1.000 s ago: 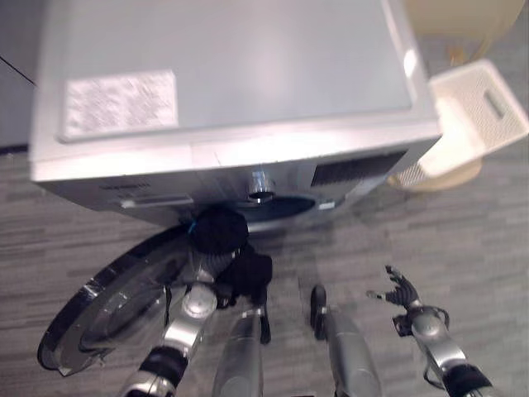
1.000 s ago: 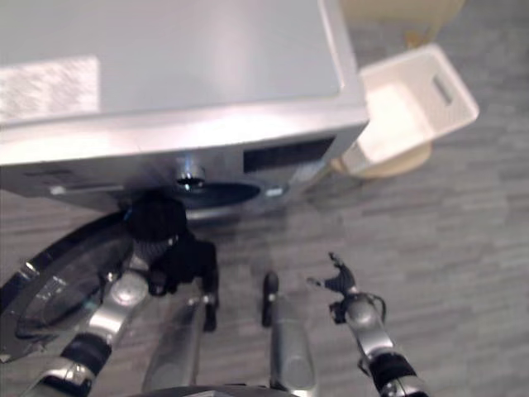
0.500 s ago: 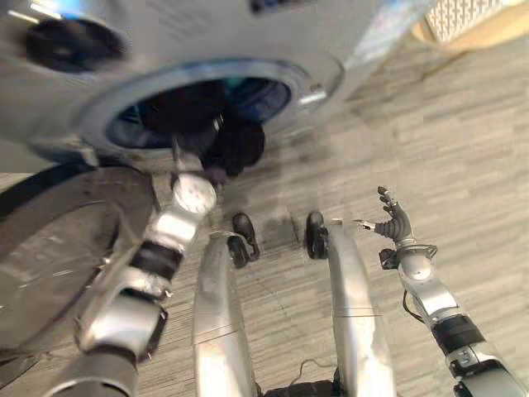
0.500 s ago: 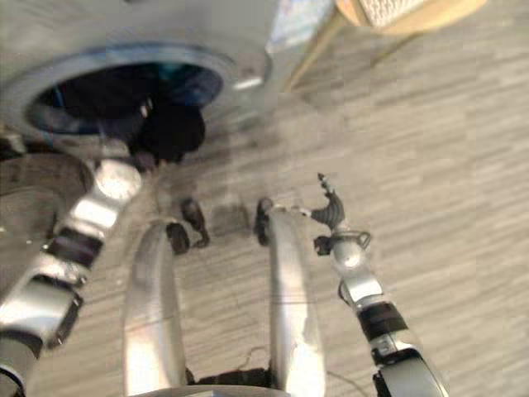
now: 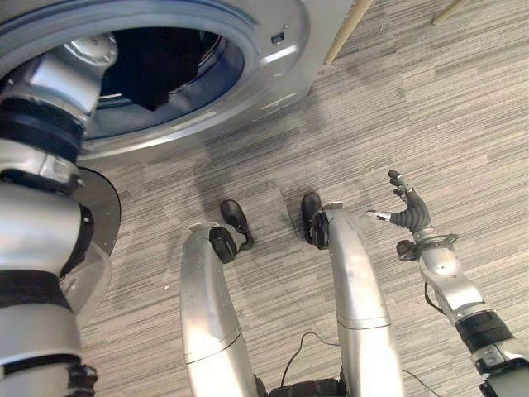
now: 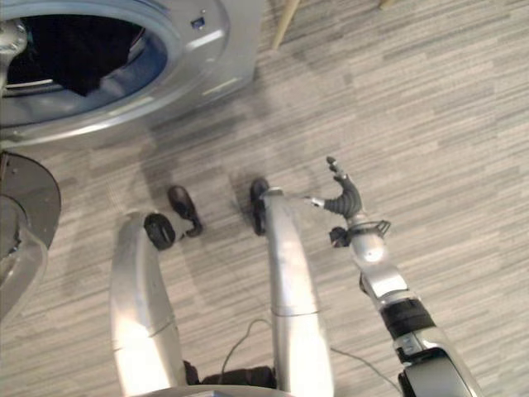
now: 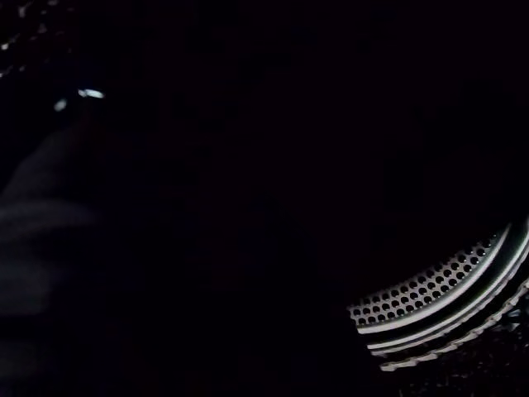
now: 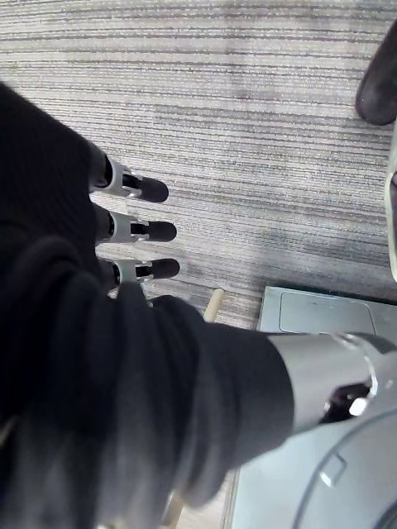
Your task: Grab the laundry basket,head to the washer,open it,put in the laundry and shut it.
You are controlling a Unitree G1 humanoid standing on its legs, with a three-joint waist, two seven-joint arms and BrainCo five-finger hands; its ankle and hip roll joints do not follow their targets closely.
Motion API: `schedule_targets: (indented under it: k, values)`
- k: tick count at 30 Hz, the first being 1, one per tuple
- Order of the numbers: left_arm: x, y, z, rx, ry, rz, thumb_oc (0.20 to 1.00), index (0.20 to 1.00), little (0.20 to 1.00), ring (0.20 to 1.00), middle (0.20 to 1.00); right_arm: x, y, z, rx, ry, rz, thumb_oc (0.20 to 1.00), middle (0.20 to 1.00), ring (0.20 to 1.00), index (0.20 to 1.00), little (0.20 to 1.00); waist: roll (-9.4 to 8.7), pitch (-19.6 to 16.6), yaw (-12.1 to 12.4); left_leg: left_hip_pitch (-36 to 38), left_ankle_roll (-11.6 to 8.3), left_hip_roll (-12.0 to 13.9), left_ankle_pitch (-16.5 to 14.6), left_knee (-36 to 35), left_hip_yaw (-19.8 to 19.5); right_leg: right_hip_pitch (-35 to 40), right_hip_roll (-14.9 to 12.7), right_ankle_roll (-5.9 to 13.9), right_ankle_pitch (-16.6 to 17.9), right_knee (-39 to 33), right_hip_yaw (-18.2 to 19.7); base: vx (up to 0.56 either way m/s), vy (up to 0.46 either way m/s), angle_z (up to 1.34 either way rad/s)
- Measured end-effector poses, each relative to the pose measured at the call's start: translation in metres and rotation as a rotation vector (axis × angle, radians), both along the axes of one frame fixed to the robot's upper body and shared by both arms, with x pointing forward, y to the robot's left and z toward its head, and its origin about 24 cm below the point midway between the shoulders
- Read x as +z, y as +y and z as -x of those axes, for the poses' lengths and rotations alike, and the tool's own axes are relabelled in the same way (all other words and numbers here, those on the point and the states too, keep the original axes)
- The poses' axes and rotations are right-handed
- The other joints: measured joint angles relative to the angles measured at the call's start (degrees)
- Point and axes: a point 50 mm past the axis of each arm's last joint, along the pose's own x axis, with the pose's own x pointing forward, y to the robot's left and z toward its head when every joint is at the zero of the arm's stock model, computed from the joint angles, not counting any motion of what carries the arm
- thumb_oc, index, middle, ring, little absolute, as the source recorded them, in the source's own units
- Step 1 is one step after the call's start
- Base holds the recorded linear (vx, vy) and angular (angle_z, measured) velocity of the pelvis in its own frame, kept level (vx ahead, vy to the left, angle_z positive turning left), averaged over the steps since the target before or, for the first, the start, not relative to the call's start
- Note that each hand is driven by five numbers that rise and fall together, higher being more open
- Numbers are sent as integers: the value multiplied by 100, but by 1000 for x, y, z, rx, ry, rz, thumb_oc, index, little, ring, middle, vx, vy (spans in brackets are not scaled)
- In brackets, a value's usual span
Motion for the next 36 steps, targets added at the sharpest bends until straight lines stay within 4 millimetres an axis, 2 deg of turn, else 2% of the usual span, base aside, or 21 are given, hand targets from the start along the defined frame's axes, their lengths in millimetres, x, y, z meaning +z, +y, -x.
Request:
schedule_targets:
  k: [4, 6, 7, 9, 11, 12, 13, 16, 17, 18, 19, 20, 21, 22, 24, 26, 27, 31, 32, 35, 36]
  values:
    - [-12, 1, -7, -11, 89, -12, 1000, 1000, 1000, 1000, 1000, -1, 1, 0, 13, 8, 3, 1000, 1000, 1000, 1000, 1000, 3, -2, 23, 0, -25, -28, 14, -10, -63, 43, -24, -6, -4, -6, -48, 4, -27, 5]
    - [-26, 1, -14, -21, 178, -25, 1000, 1000, 1000, 1000, 1000, -3, 1, 0, 20, 19, 6, 1000, 1000, 1000, 1000, 1000, 3, -3, 11, 78, -37, -55, 26, -31, -103, 144, -74, -14, -8, -6, -84, -16, -20, 12]
    - [-40, 0, -20, -16, 247, -62, 1000, 1000, 1000, 1000, 1000, -5, -1, 0, 16, 31, 10, 1000, 1000, 1000, 1000, 1000, 5, -47, 18, 184, -31, -69, 24, -71, -103, 249, -93, -20, -12, -20, -86, -29, -24, 9]
    - [-53, -2, -24, -40, 294, -68, 1000, 1000, 1000, 1000, 1000, -4, -1, -3, 16, 37, 18, 1000, 1000, 1000, 1000, 1000, 18, -74, 56, 336, -41, -116, 81, -222, -99, 394, -128, -32, 6, -130, -91, -62, -29, 9]
    - [-113, -10, -35, -115, 465, -98, 1000, 1000, 1000, 1000, 1000, -15, 1, -5, 9, 85, 15, 1000, 1000, 1000, 1000, 1000, 38, -231, 24, 861, -123, -194, 280, -793, -67, 899, -165, -25, 119, -620, -122, -62, -23, 18]
    - [-159, -11, -38, -131, 579, -97, 1000, 1000, 1000, 1000, 1000, -34, 2, 4, 17, 152, 26, 1000, 1000, 1000, 1000, 1000, 67, -973, 63, 661, -203, -215, 307, -1070, -13, 655, -169, -41, 110, -820, -113, -88, -22, 20]
    - [-189, -11, -37, -142, 655, -88, 1000, 1000, 1000, 1000, 1000, -45, 2, 12, 24, 187, 28, 1000, 1000, 1000, 1000, 1000, 62, -1315, 77, 668, -193, -232, 316, -1249, 12, 640, -188, -53, 146, -977, -127, -135, -9, 17]
    - [-244, -2, -19, -208, 710, 97, 1000, 1000, 1000, 1000, 1000, -58, 4, 15, 3, 236, 7, 1000, 1000, 1000, 1000, 1000, 72, -1369, 160, 1162, -218, -298, 596, -1785, -18, 1151, -211, -37, 256, -1430, -253, -102, -5, 7]
    - [-271, -6, -8, -264, 696, 256, 1000, 1000, 1000, 1000, 1000, -69, 3, 18, -29, 279, -8, 1000, 1000, 1000, 1000, 1000, 50, -1374, 130, 1493, -311, -323, 700, -2208, 50, 1413, -225, 15, 385, -1792, -229, -54, -6, 14]
    - [-305, -7, 2, -266, 789, 320, 1000, 1000, 1000, 1000, 1000, -79, 3, 23, -39, 324, -2, 1000, 1000, 1000, 1000, 1000, 60, -1369, 248, 1825, -288, -371, 798, -2550, 67, 1731, -233, -5, 487, -2076, -253, -34, -5, 15]
    - [-332, -5, 14, -257, 863, 353, 1000, 1000, 1000, 1000, 1000, -86, 4, 28, -47, 349, -12, 1000, 1000, 1000, 1000, 1000, 60, -1368, 313, 2037, -270, -381, 855, -2709, 26, 1980, -237, -3, 488, -2223, -327, -13, -3, 16]
    - [-348, -6, 25, -268, 879, 418, 1000, 1000, 1000, 1000, 1000, -92, 5, 31, -64, 370, -28, 1000, 1000, 1000, 1000, 1000, 58, -1367, 344, 2271, -317, -406, 915, -2921, 24, 2218, -261, -2, 489, -2395, -372, 34, 10, 25]
    - [-373, -13, 43, -293, 907, 524, 1000, 1000, 1000, 1000, 1000, -101, 3, 36, -90, 412, -24, 1000, 1000, 1000, 1000, 1000, 55, -1364, 356, 2751, -323, -533, 1104, -3456, 41, 2639, -317, 37, 558, -2756, -384, 92, 25, 35]
    - [-408, -23, 68, -313, 996, 634, 1000, 1000, 1000, 1000, 1000, -113, 1, 42, -104, 465, -9, 1000, 1000, 1000, 1000, 1000, 51, -1360, 434, 3476, -363, -643, 1332, -4108, 58, 3301, -356, 82, 660, -3256, -417, 149, 31, 35]
    - [-441, -29, 100, -315, 1098, 728, 1000, 1000, 1000, 1000, 1000, -123, -2, 52, -128, 507, -19, 1000, 1000, 1000, 1000, 1000, 51, -1360, 527, 4374, -374, -722, 1512, -4812, 61, 4150, -363, 122, 754, -3831, -487, 143, 41, 17]
    - [-467, -28, 134, -307, 1175, 837, 1000, 1000, 1000, 1000, 1000, -134, -11, 66, -166, 549, -8, 1000, 1000, 1000, 1000, 1000, 55, -1379, 599, 5419, -354, -808, 1776, -5668, 33, 5142, -367, 188, 843, -4490, -620, 109, 51, 23]
    - [-473, -27, 142, -301, 1199, 854, 1000, 1000, 1000, 1000, 1000, -138, -14, 73, -175, 568, -2, 1000, 1000, 1000, 1000, 1000, 44, -1428, 632, 5609, -350, -840, 1831, -5848, 31, 5316, -373, 206, 852, -4618, -638, 182, 67, 23]
    - [-489, -23, 157, -277, 1250, 948, 1000, 1000, 1000, 1000, 1000, -154, -24, 85, -214, 662, 24, 1000, 1000, 1000, 1000, 1000, 48, -1490, 655, 6436, -324, -899, 1998, -6534, 21, 6169, -361, 310, 977, -5236, -728, 180, 98, 6]
    - [-496, -26, 162, -275, 1275, 979, 1000, 1000, 1000, 1000, 1000, -165, -27, 94, -230, 717, 34, 1000, 1000, 1000, 1000, 1000, 52, -1549, 653, 6803, -296, -917, 2021, -6783, 40, 6542, -345, 360, 1040, -5518, -741, 191, 125, -2]
    - [-504, -30, 171, -278, 1292, 1052, 1000, 1000, 1000, 1000, 1000, -179, -31, 114, -239, 798, 34, 1000, 1000, 1000, 1000, 1000, 39, -1890, 646, 7139, -272, -954, 2028, -7038, 47, 6936, -324, 446, 1117, -5915, -738, 155, 163, -5]
    - [-509, -29, 175, -259, 1306, 1078, 1000, 1000, 1000, 1000, 1000, -186, -33, 122, -264, 837, 21, 1000, 1000, 1000, 1000, 1000, 34, -1921, 642, 7478, -250, -954, 2046, -7230, 68, 7304, -278, 468, 1256, -6240, -727, 102, 256, -27]
